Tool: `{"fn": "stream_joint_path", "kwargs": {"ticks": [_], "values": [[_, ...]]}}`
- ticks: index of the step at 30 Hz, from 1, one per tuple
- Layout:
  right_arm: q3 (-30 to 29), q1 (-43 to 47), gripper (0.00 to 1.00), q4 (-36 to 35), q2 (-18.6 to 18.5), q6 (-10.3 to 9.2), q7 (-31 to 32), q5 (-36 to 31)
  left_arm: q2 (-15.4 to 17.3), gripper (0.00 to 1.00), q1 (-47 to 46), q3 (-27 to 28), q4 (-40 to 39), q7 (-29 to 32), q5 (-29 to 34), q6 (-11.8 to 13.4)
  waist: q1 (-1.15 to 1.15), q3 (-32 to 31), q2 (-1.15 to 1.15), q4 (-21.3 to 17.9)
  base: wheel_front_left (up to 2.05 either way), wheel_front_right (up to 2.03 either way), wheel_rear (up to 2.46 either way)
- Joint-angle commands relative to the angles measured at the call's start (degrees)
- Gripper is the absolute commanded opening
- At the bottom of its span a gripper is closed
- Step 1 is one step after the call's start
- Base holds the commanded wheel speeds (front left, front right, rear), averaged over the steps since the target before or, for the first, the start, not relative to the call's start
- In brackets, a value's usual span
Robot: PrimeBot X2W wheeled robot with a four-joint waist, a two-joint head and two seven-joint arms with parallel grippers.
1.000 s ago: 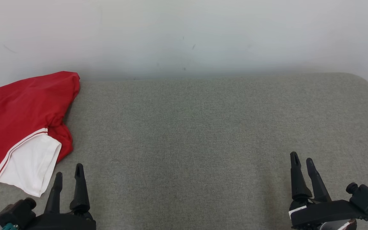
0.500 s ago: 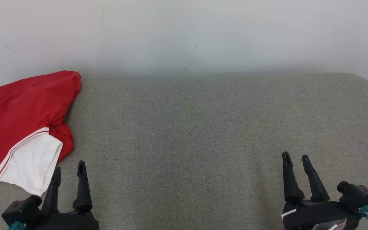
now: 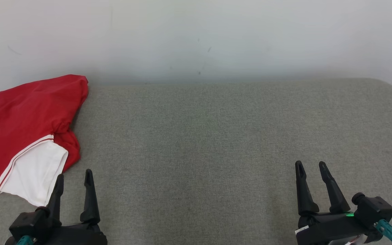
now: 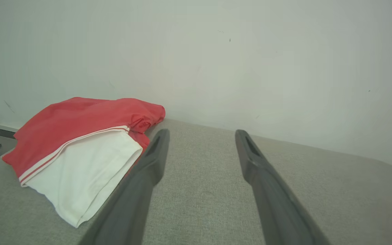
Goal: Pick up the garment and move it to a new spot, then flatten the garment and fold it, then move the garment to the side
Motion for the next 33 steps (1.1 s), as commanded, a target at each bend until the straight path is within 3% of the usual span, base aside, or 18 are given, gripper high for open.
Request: {"fn": "stream_joint_path", "kwargs": {"ticks": [1,33], "values": [[0.24,0.15,1.0,-0.65,-0.22,-0.09,-0.63,-1.73,0.37,1.0,-0.33,-0.04,-0.49,-0.67,1.85,0.1,0.0,-0.01,0.0,0.06,0.0,0.0,0.0],[-0.25,1.48,1.0,-1.36,-0.24,-0.12,-3.83,-11.78,-0.51,1.0,-0.4,2.26,3.72,-3.82,10.03,-4.03,0.0,-1.06,0.0,0.89,0.0,0.0,0.0]]}}
